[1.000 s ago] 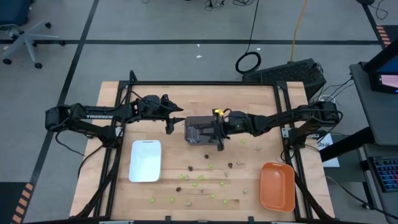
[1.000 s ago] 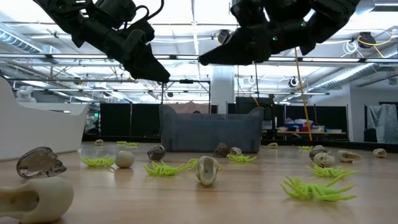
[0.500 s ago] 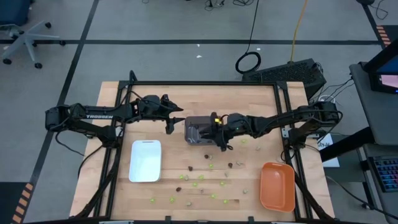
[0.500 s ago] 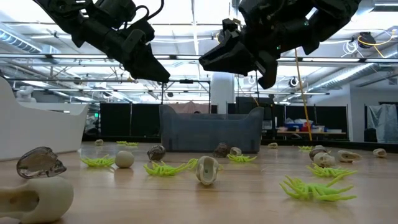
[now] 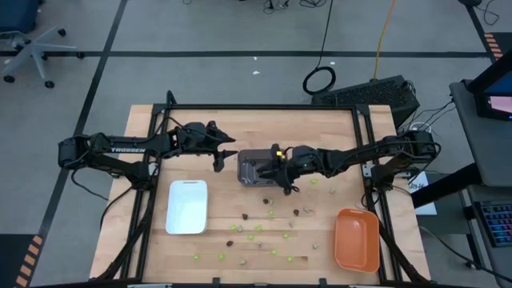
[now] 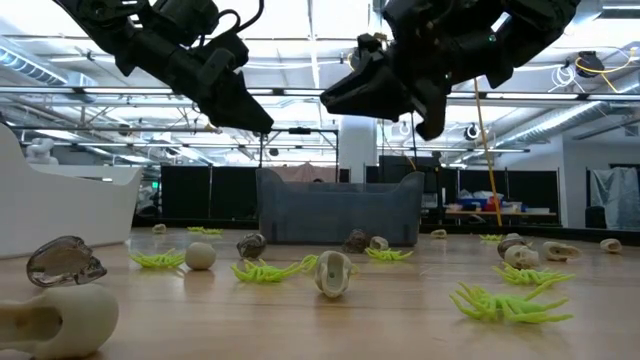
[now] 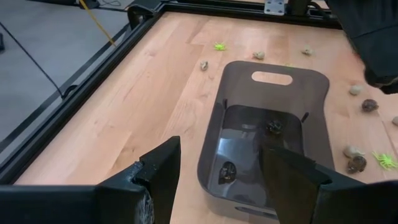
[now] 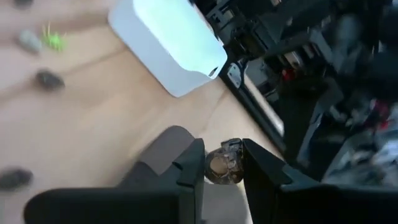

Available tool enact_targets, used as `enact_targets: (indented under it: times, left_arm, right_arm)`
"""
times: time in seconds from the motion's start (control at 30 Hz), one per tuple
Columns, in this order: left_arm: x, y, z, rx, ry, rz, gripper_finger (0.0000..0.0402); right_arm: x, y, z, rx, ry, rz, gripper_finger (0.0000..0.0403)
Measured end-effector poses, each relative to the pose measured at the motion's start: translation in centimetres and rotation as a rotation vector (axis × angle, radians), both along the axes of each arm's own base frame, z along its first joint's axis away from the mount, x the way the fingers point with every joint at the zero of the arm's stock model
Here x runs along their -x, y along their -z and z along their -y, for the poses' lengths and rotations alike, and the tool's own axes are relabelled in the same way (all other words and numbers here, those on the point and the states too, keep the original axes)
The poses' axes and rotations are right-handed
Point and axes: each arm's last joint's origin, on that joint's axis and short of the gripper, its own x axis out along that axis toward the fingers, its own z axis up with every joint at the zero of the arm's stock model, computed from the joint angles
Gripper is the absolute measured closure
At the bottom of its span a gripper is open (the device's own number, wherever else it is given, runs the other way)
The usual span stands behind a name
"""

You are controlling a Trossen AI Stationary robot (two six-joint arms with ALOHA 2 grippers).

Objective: Sort Halloween decoration
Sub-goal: Put the black skull toy into the black bin

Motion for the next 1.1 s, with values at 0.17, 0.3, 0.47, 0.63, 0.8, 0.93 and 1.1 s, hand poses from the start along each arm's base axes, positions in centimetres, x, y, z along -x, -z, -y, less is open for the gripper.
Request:
enact_targets:
  times: [0.17, 0.3, 0.47, 0.63, 0.8, 0.93, 1.1]
  left_arm:
    - [0.0, 0.0, -0.1, 0.008, -0.044, 0.002, 0.0187]
    - [0.1, 0.1, -0.1, 0.011, -0.047, -0.013, 0.0187]
    - [0.8, 1.2, -0.3, 0.07, -0.181, -0.132, 0.0187]
    - [1.9, 2.3, -0.6, 0.072, -0.259, -0.276, 0.0187]
    - [2.4, 2.7, -0.8, 0.047, -0.244, -0.351, 0.0187]
    - [2.7, 2.8, -1.4, 0.059, -0.21, -0.373, 0.0187]
    - [3.3, 2.9, -2.6, 0.087, -0.22, -0.373, 0.0187]
  right_arm:
    - [0.0, 0.1, -0.3, -0.227, 0.052, -0.031, 0.034]
    - [0.1, 0.2, -0.5, -0.435, 0.108, -0.055, 0.0339]
    - [0.2, 0.6, -0.4, -0.595, 0.173, -0.112, 0.0338]
    - [0.2, 0.8, -0.4, -0.678, 0.207, -0.131, 0.0338]
    - [0.3, 1.0, -0.1, -0.692, 0.336, -0.117, 0.0337]
    - [0.5, 1.3, 0.3, -0.674, 0.47, -0.097, 0.033]
    - [0.5, 1.3, 0.3, -0.678, 0.489, -0.093, 0.0297]
